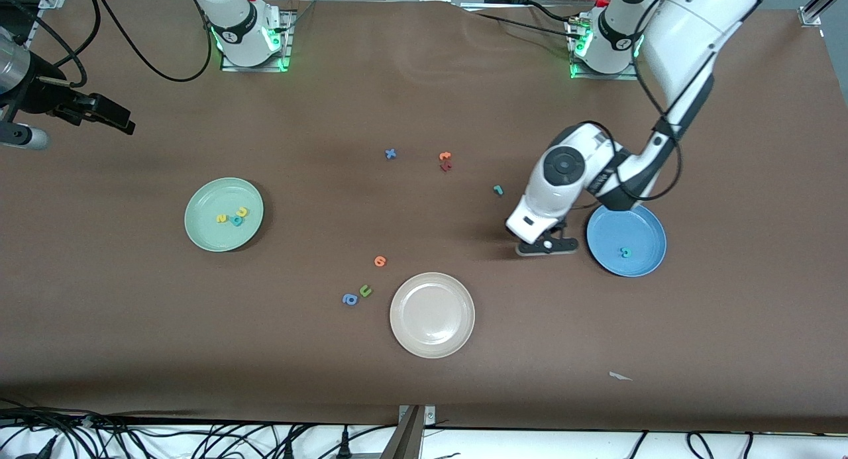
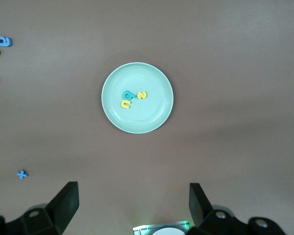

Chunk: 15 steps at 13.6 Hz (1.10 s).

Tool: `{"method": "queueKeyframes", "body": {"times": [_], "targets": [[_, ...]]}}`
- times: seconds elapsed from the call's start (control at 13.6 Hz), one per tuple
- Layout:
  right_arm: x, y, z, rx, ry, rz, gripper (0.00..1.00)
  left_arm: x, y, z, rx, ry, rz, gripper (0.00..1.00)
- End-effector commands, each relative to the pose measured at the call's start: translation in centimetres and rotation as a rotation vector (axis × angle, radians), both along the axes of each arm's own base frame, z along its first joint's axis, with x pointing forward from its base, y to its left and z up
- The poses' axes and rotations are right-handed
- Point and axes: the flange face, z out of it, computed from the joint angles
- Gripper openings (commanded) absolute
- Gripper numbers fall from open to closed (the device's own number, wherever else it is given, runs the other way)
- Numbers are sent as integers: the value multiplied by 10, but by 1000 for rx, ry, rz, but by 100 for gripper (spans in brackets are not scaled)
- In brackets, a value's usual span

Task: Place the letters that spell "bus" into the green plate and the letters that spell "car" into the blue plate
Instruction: 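Carry the yellow a onto the blue plate with the left gripper and release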

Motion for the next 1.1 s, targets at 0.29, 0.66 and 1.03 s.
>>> {"method": "queueKeyframes", "body": {"times": [0.29,0.66,1.03], "targets": [[-2,3,5,-5,29,11,100,29,130,14,71,68,-245,24],[-2,3,5,-4,31,14,100,34,177,0,58,109,-370,99],[-2,3,4,-3,32,11,100,24,155,2,6,117,-296,100]]}}
